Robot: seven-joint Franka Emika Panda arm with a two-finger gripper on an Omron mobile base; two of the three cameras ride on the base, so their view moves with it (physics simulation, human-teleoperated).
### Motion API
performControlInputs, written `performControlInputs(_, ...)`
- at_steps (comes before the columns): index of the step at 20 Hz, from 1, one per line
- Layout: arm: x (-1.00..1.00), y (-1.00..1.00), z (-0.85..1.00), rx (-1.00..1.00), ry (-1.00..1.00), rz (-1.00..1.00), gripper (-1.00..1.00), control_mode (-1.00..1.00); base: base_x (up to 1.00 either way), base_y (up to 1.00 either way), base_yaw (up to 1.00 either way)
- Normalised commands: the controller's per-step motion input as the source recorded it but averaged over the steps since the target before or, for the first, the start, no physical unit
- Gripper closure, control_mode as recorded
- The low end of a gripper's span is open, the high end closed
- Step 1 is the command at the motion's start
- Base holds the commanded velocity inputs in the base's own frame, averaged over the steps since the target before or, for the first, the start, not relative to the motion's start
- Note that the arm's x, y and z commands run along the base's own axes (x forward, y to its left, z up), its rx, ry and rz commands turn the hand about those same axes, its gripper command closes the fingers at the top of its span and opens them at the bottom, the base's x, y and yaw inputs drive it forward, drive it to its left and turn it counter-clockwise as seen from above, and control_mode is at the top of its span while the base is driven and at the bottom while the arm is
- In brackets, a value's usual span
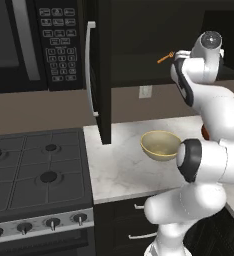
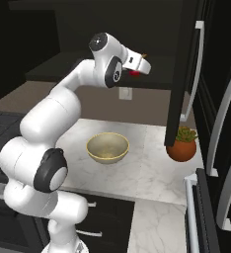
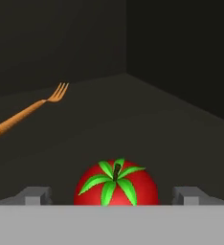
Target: Pick the tomato from the cabinet and place it in the bowl. Then pick the bowl and place it in the sink. Then turn on the sink facuet.
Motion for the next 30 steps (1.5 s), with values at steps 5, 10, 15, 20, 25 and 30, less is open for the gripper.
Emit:
performControlInputs(5,0.01,-0.03,-0.02,0.00,0.00,0.00,1.00,-1.00,0.00,0.00,0.00)
performControlInputs(10,-0.10,0.00,0.00,0.00,0.00,0.00,1.00,-1.00,0.00,0.00,0.00)
performControlInputs(15,-0.47,0.12,-0.04,-0.01,-0.03,0.00,1.00,-1.00,0.00,0.00,0.00)
performControlInputs(20,-1.00,0.51,0.00,-0.10,-0.15,0.00,1.00,-1.00,0.00,0.00,0.00)
performControlInputs(25,-1.00,0.60,0.00,-0.07,-0.12,0.00,1.00,-1.00,0.00,0.00,0.00)
performControlInputs(30,-1.00,0.50,0.00,0.00,-0.05,0.00,1.00,-1.00,0.00,0.00,0.00)
